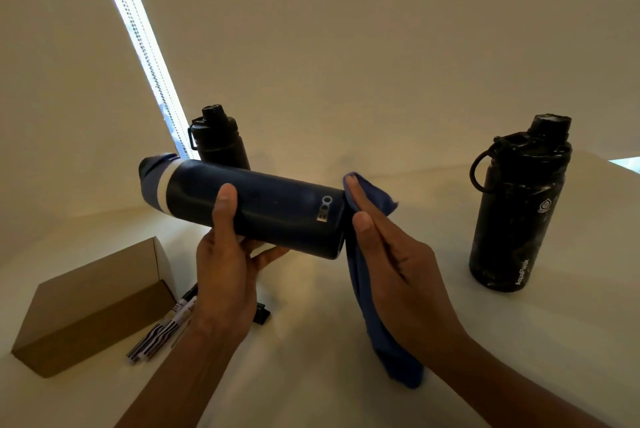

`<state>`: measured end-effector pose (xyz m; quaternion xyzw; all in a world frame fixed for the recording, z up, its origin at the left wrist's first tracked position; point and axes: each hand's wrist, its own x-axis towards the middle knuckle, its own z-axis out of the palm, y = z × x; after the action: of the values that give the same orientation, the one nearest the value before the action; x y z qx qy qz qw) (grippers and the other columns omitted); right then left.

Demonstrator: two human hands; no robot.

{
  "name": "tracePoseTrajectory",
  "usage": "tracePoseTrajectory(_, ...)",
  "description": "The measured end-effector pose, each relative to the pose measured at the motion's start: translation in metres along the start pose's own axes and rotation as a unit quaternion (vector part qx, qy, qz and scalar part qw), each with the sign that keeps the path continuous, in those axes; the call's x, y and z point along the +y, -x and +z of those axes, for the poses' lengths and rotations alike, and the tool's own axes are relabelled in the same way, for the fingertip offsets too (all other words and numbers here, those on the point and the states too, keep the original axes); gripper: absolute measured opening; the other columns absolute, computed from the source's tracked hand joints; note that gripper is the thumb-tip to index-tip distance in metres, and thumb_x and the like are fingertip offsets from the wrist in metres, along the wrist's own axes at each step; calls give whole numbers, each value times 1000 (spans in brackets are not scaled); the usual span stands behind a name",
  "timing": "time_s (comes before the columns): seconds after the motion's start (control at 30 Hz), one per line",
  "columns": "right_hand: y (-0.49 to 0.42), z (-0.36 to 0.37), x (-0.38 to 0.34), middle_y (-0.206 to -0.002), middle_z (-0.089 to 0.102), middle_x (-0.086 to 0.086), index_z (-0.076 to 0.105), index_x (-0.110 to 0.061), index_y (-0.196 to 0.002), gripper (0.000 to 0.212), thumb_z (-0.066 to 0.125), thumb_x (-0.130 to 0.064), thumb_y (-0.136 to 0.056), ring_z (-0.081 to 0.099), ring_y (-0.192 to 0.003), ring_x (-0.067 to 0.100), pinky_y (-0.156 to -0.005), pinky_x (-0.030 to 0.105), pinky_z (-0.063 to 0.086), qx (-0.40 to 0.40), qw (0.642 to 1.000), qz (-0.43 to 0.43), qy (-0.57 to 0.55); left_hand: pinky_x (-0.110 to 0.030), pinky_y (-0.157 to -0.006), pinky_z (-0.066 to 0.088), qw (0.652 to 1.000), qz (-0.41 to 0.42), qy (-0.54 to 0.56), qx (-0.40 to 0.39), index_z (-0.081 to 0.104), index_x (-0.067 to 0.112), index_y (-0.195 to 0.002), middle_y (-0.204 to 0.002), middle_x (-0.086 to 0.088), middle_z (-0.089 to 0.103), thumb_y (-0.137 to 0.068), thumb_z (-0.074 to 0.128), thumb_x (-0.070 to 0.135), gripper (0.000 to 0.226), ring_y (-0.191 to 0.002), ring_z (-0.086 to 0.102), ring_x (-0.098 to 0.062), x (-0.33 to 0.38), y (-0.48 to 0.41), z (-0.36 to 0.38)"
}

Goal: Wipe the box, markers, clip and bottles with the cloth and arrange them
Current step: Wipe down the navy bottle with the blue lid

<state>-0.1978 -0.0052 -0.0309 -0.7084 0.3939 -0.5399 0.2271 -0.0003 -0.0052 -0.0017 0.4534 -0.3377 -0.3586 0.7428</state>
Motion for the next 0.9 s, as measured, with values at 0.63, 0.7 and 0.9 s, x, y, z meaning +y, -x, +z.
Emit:
tracePoseTrajectory(0.63,-13,9,24,-121,72,4,55,-19,-144,39,46,-25,-107,64,-101,2,-99,15,47,-236,936,-177,191,-33,-74,65,997,37,13,62,59,37,-114,-105,14,78,-99,55,55,24,-104,76,-13,15,-8,-16)
tracePoseTrajectory(0.7,-13,7,26,-141,61,-14,54,-27,-147,40,47,-20,-109,55,-128,-1,-108,15,40,-264,941,-159,142,-30,-73,64,997,37,27,54,59,40,-116,-119,8,74,-95,54,60,29,-108,75,-14,20,-8,-18)
tracePoseTrajectory(0.9,-28,-12,48,-98,74,-11,69,-29,-124,56,48,-70,-93,70,-92,6,-73,9,48,-105,991,28,76,-15,-66,58,987,115,-114,-13,59,35,-128,-104,21,76,-85,64,58,49,-99,75,-5,25,-10,-21)
